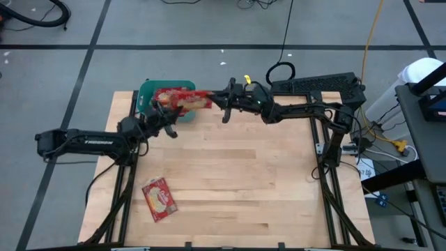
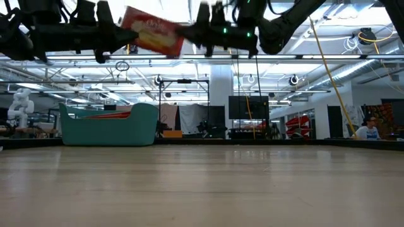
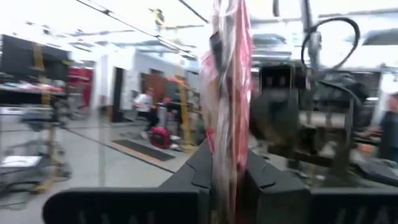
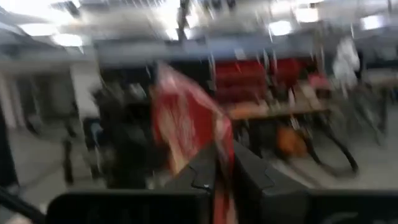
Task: Sort popcorn bags into baskets
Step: Put the red popcorn bag into the green bin
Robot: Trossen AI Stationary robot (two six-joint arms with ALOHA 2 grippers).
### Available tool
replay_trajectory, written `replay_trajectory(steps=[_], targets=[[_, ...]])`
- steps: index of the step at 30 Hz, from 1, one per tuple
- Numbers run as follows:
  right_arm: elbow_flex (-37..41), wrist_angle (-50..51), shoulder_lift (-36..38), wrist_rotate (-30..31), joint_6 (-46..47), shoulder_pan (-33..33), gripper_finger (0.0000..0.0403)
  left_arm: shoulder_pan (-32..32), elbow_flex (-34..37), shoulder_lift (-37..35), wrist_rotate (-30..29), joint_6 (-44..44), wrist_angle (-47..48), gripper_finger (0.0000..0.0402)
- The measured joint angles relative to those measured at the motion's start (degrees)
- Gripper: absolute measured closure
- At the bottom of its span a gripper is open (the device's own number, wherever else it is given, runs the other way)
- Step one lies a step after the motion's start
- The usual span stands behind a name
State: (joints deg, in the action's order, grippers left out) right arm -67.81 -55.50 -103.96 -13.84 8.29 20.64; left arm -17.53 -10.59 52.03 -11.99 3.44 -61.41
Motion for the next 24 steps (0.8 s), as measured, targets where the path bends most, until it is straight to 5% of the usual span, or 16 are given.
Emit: replay_trajectory(steps=[12, 20, 24], targets=[[0.17, 16.22, -0.18, -1.53, -1.7, 8.76, 0.0278, -19.05, -1.54, -11.98, 0.24, 9.25, 24.33, 0.0382], [0.2, 23.37, -0.18, -8.14, -2.47, 10.14, 0.0267, -27.9, -19.54, -9.41, 1.58, 10.52, 62.37, 0.038], [0.2, 26.16, -0.18, -10.48, -4.73, 10.14, 0.0268, -31.23, -25.49, -7.69, 3.01, 8.91, 71.36, 0.0379]])
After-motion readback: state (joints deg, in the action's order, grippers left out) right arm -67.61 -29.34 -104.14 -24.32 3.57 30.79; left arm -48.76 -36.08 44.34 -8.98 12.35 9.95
